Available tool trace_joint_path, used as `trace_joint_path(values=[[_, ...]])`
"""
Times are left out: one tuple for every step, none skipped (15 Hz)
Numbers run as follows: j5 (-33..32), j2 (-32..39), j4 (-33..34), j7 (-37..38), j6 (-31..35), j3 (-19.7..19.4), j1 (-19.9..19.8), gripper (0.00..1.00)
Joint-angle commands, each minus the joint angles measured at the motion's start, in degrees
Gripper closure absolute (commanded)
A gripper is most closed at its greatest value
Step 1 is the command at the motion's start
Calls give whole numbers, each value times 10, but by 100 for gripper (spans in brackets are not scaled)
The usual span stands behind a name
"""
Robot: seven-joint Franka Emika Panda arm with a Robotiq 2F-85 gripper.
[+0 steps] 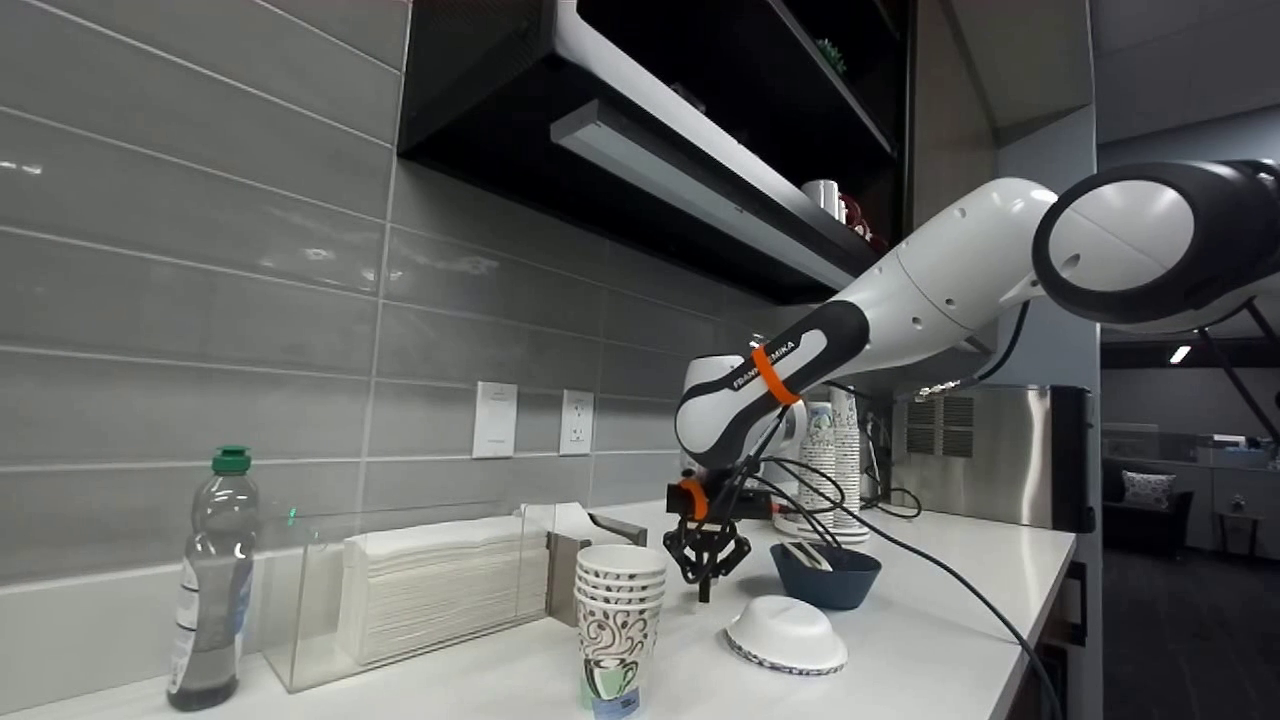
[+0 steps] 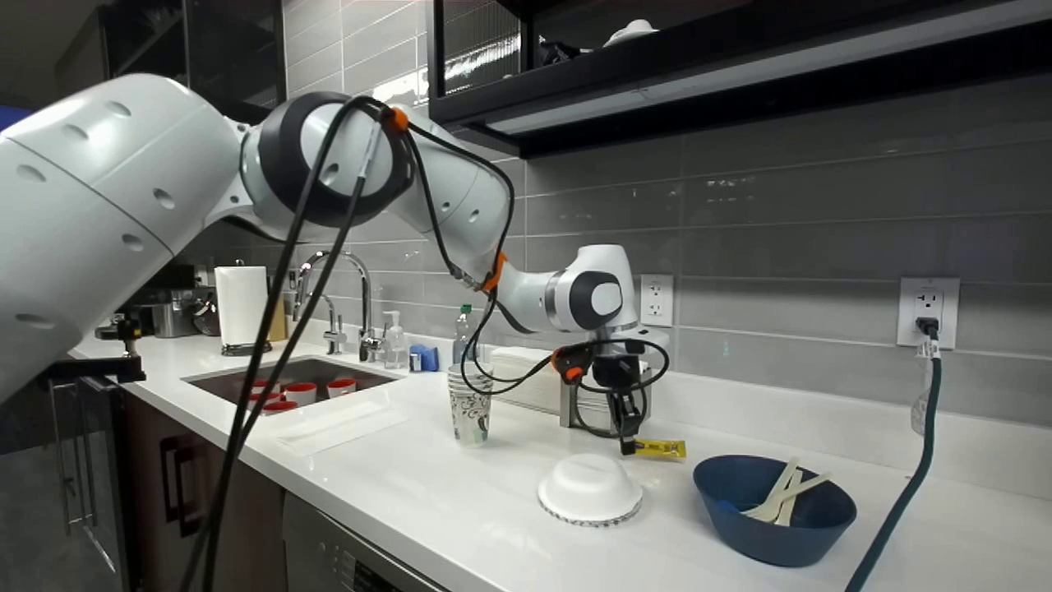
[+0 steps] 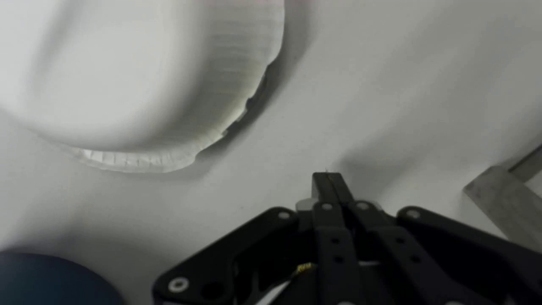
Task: Move the coffee cups to the left and put the packet into the blue bowl
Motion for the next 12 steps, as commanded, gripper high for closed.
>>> trace_joint_path(values=[[13,-58,-40,-9,-6,-1,10,100],[13,-75,-52,-10,-5,0,11,100],[12,-91,-65,-11,-6,1,12,100],[8,-107,-79,-10,-8,-1,15,100],[4,-126,-95,-11,-15,-2,16,100],[2,-144,-110,-15,-21,-2,16,100],[-6,-169,-133,-26,-31,-3,17,100],[-17,-186,-149,-32,-30,-7,17,100],[-25,-204,-167,-60,-31,-8,8,100],[-20,-219,-180,-99,-29,-5,-6,100],[-7,-229,-188,-136,-34,-3,-20,100],[-3,-235,-192,-174,-38,-4,-31,100]])
